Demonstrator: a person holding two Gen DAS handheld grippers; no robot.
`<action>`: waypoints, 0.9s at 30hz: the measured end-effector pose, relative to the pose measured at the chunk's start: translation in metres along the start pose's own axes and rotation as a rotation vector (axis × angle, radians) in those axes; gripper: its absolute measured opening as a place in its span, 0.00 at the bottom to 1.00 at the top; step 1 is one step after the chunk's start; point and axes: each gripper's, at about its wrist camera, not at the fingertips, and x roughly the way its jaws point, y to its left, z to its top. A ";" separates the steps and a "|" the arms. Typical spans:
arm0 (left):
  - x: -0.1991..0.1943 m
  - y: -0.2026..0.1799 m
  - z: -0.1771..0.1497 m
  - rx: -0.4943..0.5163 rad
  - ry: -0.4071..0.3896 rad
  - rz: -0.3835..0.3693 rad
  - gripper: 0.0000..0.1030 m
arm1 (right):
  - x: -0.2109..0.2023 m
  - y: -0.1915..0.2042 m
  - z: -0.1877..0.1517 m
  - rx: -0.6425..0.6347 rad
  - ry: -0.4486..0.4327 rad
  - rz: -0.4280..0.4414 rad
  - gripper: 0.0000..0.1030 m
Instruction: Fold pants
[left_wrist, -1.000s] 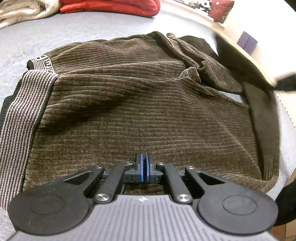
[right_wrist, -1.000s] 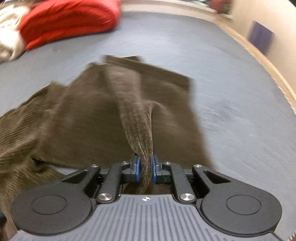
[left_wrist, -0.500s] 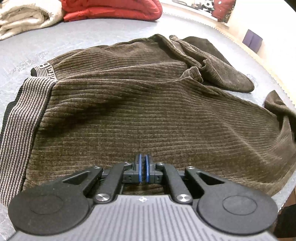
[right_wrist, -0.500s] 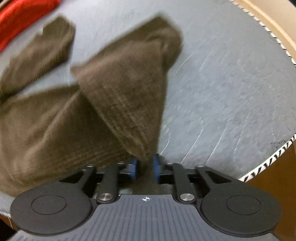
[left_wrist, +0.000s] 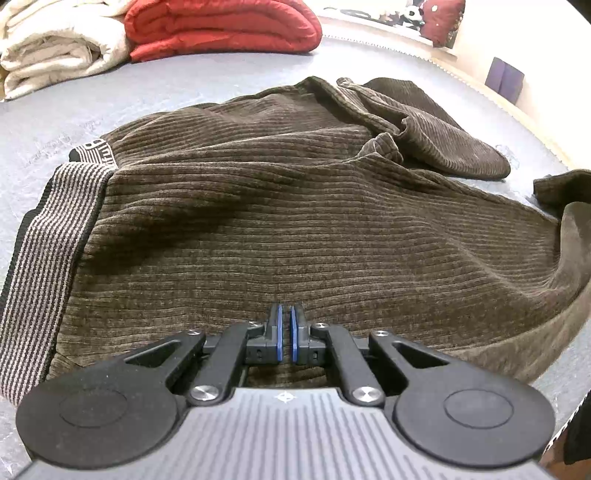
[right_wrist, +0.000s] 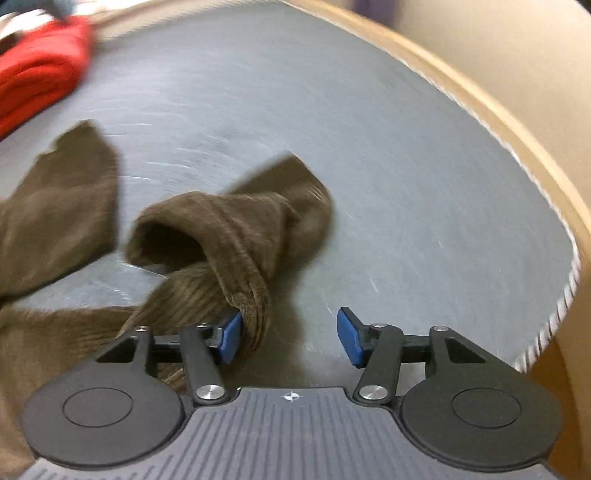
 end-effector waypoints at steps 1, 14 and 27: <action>0.000 0.000 0.000 0.001 -0.001 0.001 0.05 | -0.002 -0.012 0.001 0.084 0.011 0.030 0.55; 0.002 0.001 0.000 -0.004 -0.009 -0.005 0.05 | -0.034 0.000 -0.007 -0.207 -0.316 0.130 0.51; -0.001 0.009 -0.002 -0.021 -0.008 -0.042 0.05 | 0.059 0.154 -0.054 -1.008 -0.173 -0.054 0.48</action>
